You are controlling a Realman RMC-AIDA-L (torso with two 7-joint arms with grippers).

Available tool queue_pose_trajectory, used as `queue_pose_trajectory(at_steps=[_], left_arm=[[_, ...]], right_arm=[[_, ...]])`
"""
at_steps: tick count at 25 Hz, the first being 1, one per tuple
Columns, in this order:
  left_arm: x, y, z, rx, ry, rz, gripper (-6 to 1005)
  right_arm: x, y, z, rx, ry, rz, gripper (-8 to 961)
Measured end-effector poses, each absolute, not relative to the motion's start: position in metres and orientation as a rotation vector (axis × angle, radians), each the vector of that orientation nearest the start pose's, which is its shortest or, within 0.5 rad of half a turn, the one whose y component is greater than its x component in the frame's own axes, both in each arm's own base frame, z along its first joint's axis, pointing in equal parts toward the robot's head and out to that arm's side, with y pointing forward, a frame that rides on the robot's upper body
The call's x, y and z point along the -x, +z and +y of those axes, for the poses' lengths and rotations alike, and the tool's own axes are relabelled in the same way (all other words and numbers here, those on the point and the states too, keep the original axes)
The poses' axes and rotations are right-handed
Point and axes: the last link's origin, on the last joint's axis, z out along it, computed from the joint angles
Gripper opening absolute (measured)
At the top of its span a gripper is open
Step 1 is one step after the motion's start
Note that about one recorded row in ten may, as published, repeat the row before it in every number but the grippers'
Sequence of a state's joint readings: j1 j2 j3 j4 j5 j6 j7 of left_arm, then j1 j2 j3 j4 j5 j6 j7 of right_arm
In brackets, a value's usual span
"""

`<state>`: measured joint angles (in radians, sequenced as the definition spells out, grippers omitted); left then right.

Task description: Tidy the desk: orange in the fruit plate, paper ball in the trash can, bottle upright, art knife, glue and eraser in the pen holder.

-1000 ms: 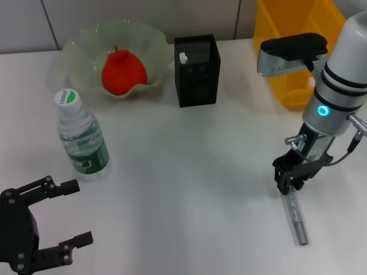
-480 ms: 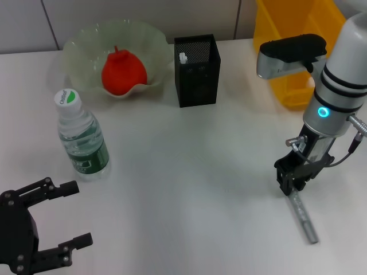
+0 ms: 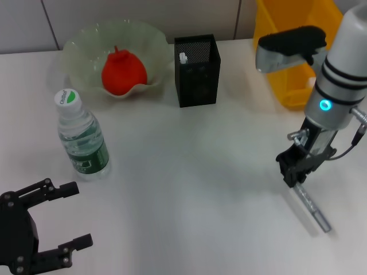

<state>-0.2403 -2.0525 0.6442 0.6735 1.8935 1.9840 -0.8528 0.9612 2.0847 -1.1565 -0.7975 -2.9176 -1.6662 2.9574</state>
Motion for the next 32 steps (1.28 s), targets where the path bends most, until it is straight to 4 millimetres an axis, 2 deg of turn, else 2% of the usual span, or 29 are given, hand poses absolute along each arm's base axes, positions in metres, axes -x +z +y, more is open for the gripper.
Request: queue_pose_trajectory(at_steps=[1, 5, 8, 15, 24, 32], left_arm=[[0.301, 0.032, 0.215, 2.7, -0.97, -0.069, 785], [0.301, 0.031, 0.214, 2.693, -0.982, -0.083, 785], [0.302, 0.031, 0.214, 2.672, -0.994, -0.105, 785], [0.305, 0.034, 0.216, 2.619, -1.018, -0.163, 785], [0.311, 0.035, 0.218, 2.521, -1.038, -0.241, 785], [0.315, 0.033, 0.219, 2.475, -1.038, -0.281, 785]], right_arm=[[-0.2, -0.012, 0.377, 2.13, -0.889, 1.585, 144], [-0.184, 0.009, 0.381, 2.147, -0.819, 1.512, 142], [-0.179, 0.016, 0.379, 2.166, -0.818, 1.48, 141], [-0.163, 0.033, 0.365, 2.262, -0.926, 1.348, 139], [-0.163, 0.045, 0.366, 2.289, -0.853, 1.251, 137], [-0.154, 0.054, 0.372, 2.308, -0.755, 1.108, 136]])
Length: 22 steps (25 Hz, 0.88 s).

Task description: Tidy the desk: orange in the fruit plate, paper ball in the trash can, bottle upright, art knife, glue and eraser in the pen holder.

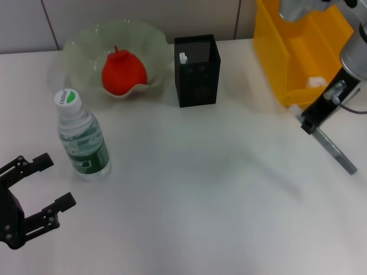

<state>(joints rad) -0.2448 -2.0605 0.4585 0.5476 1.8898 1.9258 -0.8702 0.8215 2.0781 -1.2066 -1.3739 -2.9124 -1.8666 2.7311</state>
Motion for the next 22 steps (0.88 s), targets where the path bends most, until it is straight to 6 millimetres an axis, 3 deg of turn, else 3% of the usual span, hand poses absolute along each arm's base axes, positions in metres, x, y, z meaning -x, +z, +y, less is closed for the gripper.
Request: queue_pose_trajectory(at_steps=[9, 13, 22], left_arm=[[0.317, 0.031, 0.222, 2.456, -1.028, -0.309, 785], [0.318, 0.03, 0.225, 2.45, -1.015, -0.312, 785], [0.319, 0.031, 0.226, 2.434, -1.011, -0.323, 785]], right_arm=[[-0.144, 0.054, 0.386, 2.32, -0.673, 1.01, 135], [-0.128, 0.048, 0.398, 2.35, -0.544, 0.923, 134], [-0.112, 0.038, 0.42, 2.368, -0.312, 0.813, 133]])
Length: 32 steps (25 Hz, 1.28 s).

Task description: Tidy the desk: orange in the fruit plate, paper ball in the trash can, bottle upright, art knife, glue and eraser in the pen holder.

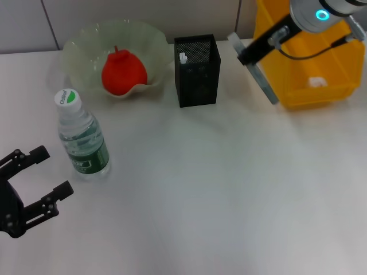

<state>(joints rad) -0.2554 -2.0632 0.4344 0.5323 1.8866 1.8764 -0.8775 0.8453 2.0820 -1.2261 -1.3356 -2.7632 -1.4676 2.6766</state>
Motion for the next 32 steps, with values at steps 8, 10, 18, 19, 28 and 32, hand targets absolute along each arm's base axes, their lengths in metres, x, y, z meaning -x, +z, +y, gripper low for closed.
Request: queue_pose_trajectory(at_steps=[8, 10, 18, 19, 28, 32], left_arm=[[0.32, 0.031, 0.226, 2.418, -1.021, -0.35, 785], [0.321, 0.032, 0.226, 2.416, -1.025, -0.365, 785], [0.323, 0.034, 0.225, 2.401, -1.025, -0.38, 785], [0.323, 0.034, 0.225, 2.4, -1.024, -0.381, 785], [0.323, 0.034, 0.227, 2.401, -1.022, -0.378, 785], [0.323, 0.035, 0.227, 2.4, -1.024, -0.386, 785]], right_arm=[[-0.098, 0.03, 0.437, 2.362, -0.117, 0.695, 157], [-0.094, 0.027, 0.44, 2.359, -0.074, 0.664, 164], [-0.088, 0.018, 0.449, 2.32, 0.077, 0.592, 188], [-0.089, 0.017, 0.45, 2.321, 0.091, 0.589, 191], [-0.106, 0.003, 0.455, 2.301, 0.202, 0.516, 219], [-0.118, -0.004, 0.456, 2.26, 0.218, 0.492, 231]])
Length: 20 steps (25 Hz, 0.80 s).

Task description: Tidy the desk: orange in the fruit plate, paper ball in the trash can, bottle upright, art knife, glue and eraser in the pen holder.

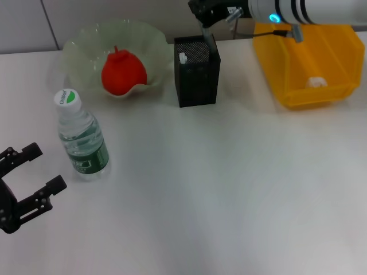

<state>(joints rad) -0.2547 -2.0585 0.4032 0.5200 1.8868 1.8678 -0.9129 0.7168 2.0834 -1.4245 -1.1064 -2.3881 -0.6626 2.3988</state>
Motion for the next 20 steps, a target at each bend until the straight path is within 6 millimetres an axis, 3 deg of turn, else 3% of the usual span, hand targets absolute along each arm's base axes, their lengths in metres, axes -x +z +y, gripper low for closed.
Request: queue_pose_trajectory(at_steps=[9, 20], left_arm=[[0.323, 0.034, 0.231, 2.396, -1.013, -0.389, 785], [0.324, 0.033, 0.231, 2.395, -1.0, -0.387, 785]], right_arm=[[-0.127, -0.029, 0.452, 2.227, 0.272, 0.458, 258], [-0.131, -0.042, 0.446, 2.246, 0.252, 0.447, 292]])
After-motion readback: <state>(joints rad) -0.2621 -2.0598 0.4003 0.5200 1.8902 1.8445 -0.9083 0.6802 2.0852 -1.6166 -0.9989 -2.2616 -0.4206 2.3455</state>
